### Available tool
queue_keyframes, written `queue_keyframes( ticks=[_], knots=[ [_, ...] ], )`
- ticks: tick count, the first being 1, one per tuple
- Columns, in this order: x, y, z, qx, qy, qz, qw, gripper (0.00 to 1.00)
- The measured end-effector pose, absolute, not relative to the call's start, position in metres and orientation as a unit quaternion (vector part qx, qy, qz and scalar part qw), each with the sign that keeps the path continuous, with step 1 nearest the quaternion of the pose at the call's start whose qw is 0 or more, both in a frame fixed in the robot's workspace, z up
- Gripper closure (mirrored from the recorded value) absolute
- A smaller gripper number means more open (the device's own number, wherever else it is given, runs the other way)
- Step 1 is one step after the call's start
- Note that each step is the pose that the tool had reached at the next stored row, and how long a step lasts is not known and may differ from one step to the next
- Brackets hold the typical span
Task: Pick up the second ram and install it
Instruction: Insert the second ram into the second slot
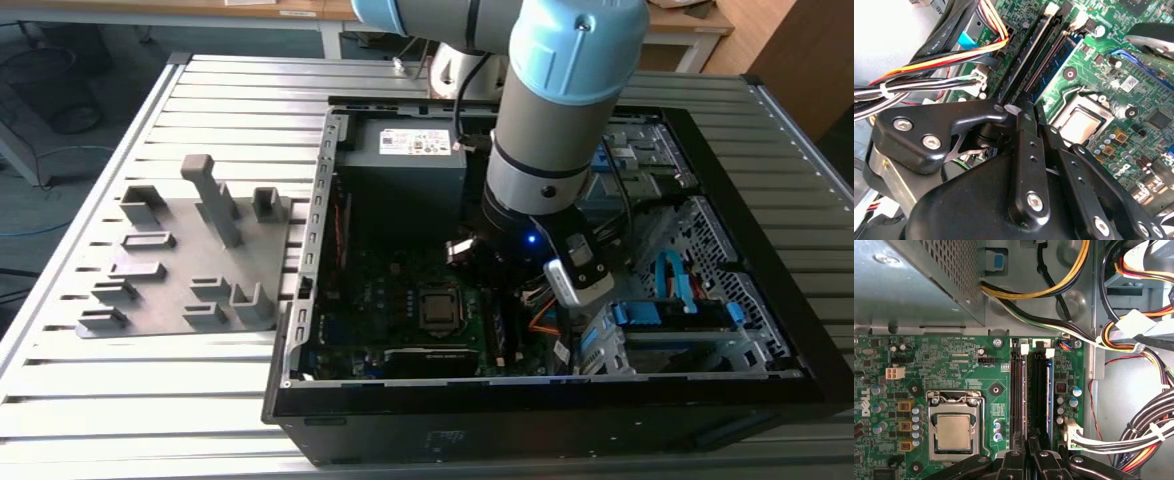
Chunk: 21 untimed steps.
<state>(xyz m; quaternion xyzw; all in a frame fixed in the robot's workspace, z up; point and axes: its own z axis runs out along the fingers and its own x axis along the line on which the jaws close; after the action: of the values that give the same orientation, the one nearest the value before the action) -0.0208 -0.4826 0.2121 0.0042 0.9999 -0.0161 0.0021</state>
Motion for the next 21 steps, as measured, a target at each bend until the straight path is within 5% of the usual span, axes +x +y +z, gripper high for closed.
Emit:
queue_keyframes(
  ticks=[21],
  knots=[
    [-0.0216,-0.4823,0.2051,0.005,1.0,-0.016,0.002,0.86]
  ],
)
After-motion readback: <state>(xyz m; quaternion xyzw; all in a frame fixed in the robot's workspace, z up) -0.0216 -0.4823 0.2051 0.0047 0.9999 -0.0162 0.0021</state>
